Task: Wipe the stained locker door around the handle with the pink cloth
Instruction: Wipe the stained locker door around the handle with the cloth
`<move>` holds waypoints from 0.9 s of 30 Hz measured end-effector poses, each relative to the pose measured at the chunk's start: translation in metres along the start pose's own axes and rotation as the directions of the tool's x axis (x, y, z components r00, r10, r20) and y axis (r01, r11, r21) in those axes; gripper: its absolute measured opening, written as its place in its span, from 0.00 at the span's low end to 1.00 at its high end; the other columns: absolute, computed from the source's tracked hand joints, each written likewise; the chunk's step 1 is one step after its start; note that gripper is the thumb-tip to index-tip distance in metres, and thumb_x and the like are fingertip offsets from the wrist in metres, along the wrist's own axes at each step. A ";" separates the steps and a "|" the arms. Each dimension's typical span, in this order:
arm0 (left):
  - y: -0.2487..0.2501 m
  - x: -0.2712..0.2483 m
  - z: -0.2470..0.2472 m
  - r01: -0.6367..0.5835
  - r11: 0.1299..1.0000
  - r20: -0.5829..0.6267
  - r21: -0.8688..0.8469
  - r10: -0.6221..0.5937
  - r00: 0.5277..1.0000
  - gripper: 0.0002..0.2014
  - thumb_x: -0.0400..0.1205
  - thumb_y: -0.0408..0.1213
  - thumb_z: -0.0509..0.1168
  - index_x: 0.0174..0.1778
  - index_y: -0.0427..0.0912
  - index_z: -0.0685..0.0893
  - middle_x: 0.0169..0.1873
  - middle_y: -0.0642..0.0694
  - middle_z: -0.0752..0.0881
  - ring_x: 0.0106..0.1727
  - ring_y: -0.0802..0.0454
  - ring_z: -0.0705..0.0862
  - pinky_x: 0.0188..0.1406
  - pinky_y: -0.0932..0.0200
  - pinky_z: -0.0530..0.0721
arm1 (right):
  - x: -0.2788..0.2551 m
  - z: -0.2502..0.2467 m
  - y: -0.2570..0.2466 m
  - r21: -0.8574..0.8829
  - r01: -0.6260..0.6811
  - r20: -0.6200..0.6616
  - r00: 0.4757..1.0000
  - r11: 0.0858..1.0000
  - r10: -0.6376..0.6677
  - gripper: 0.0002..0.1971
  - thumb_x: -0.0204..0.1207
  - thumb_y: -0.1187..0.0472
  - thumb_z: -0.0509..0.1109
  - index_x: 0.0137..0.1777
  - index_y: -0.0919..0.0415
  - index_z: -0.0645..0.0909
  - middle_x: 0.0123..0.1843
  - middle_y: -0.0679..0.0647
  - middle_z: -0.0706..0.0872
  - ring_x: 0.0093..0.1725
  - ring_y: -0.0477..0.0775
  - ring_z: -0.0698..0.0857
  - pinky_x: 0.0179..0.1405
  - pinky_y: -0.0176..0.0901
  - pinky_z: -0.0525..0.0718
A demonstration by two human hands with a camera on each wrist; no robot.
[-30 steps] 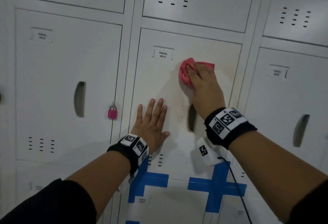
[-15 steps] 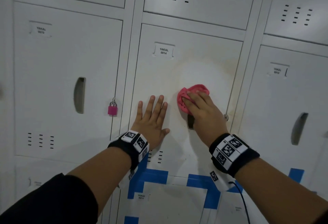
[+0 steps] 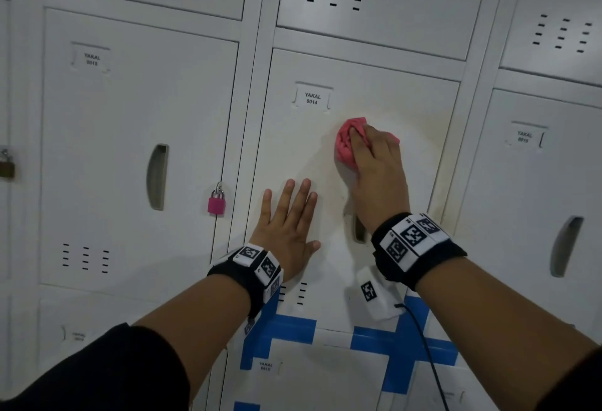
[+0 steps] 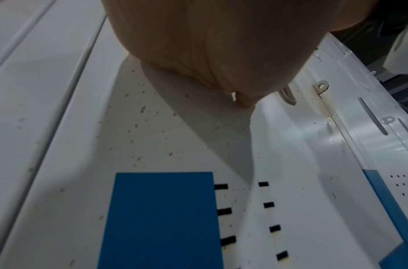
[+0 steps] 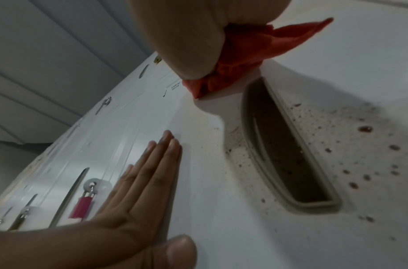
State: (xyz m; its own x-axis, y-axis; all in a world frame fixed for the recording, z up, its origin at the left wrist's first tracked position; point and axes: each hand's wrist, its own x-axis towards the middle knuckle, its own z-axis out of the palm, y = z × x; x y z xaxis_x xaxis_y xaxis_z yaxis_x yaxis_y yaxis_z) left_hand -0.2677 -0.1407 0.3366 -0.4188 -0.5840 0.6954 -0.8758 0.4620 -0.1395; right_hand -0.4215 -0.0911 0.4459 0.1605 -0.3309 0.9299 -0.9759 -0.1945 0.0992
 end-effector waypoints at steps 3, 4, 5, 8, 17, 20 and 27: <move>0.002 0.000 -0.002 0.008 1.000 0.048 0.022 -0.009 0.999 0.47 0.84 0.61 0.46 0.70 0.42 0.12 0.73 0.43 0.13 0.74 0.40 0.13 0.72 0.33 0.18 | -0.005 0.005 -0.004 -0.021 0.080 0.023 0.997 0.997 -0.080 0.34 0.71 0.73 0.71 0.79 0.63 0.69 0.78 0.60 0.71 0.76 0.64 0.68 0.71 0.53 0.75; 0.002 0.000 -0.002 0.003 1.000 0.043 0.021 -0.004 0.999 0.47 0.84 0.61 0.45 0.70 0.42 0.12 0.73 0.43 0.13 0.74 0.40 0.14 0.72 0.33 0.18 | -0.007 0.006 -0.005 -0.043 0.117 0.037 0.993 0.992 -0.116 0.33 0.71 0.72 0.72 0.78 0.63 0.70 0.78 0.59 0.72 0.76 0.64 0.68 0.69 0.55 0.78; 0.001 0.000 -0.002 -0.002 1.000 0.035 0.017 0.002 0.999 0.46 0.84 0.61 0.45 0.70 0.42 0.12 0.73 0.43 0.13 0.74 0.40 0.14 0.72 0.32 0.18 | -0.010 0.006 -0.005 -0.057 0.155 0.052 0.987 0.986 -0.152 0.32 0.71 0.71 0.72 0.77 0.63 0.72 0.78 0.59 0.72 0.76 0.65 0.69 0.68 0.56 0.79; -0.002 0.000 0.000 -0.015 1.000 0.002 0.009 0.015 1.000 0.45 0.84 0.61 0.44 0.72 0.41 0.14 0.75 0.42 0.15 0.76 0.39 0.16 0.72 0.32 0.18 | -0.022 0.006 -0.003 -0.069 0.267 0.092 0.961 0.961 -0.260 0.28 0.71 0.72 0.68 0.74 0.65 0.76 0.76 0.62 0.75 0.74 0.68 0.72 0.69 0.60 0.79; -0.003 0.001 0.002 -0.025 0.999 -0.040 0.034 0.026 0.999 0.43 0.83 0.62 0.41 0.77 0.41 0.20 0.78 0.42 0.20 0.79 0.38 0.21 0.75 0.32 0.22 | -0.050 -0.004 0.009 0.011 0.408 0.098 0.908 0.913 -0.407 0.24 0.71 0.70 0.74 0.69 0.63 0.81 0.68 0.58 0.83 0.69 0.60 0.76 0.73 0.55 0.74; -0.002 0.001 0.003 -0.031 0.999 0.009 0.011 0.031 0.999 0.43 0.85 0.61 0.41 0.72 0.41 0.13 0.73 0.42 0.13 0.75 0.39 0.15 0.73 0.31 0.20 | -0.033 -0.018 0.007 0.092 0.232 -0.028 0.973 0.968 -0.230 0.25 0.74 0.64 0.71 0.73 0.64 0.78 0.71 0.59 0.80 0.70 0.61 0.74 0.72 0.53 0.75; -0.005 0.000 0.012 -0.047 0.999 -0.110 0.023 0.050 0.993 0.47 0.81 0.62 0.46 0.78 0.39 0.22 0.79 0.41 0.22 0.81 0.37 0.24 0.76 0.31 0.24 | -0.010 -0.006 0.011 -0.021 0.062 -0.007 0.998 0.998 -0.062 0.30 0.75 0.73 0.67 0.79 0.64 0.70 0.79 0.62 0.71 0.77 0.67 0.67 0.77 0.55 0.66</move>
State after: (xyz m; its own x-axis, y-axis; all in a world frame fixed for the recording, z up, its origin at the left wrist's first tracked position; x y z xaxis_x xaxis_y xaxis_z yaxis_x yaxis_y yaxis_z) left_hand -0.2663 -0.1513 0.3289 -0.4327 -0.4832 0.7611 -0.8604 0.4735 -0.1886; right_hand -0.4344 -0.0845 0.4400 0.2196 -0.3114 0.9246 -0.9670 -0.1950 0.1640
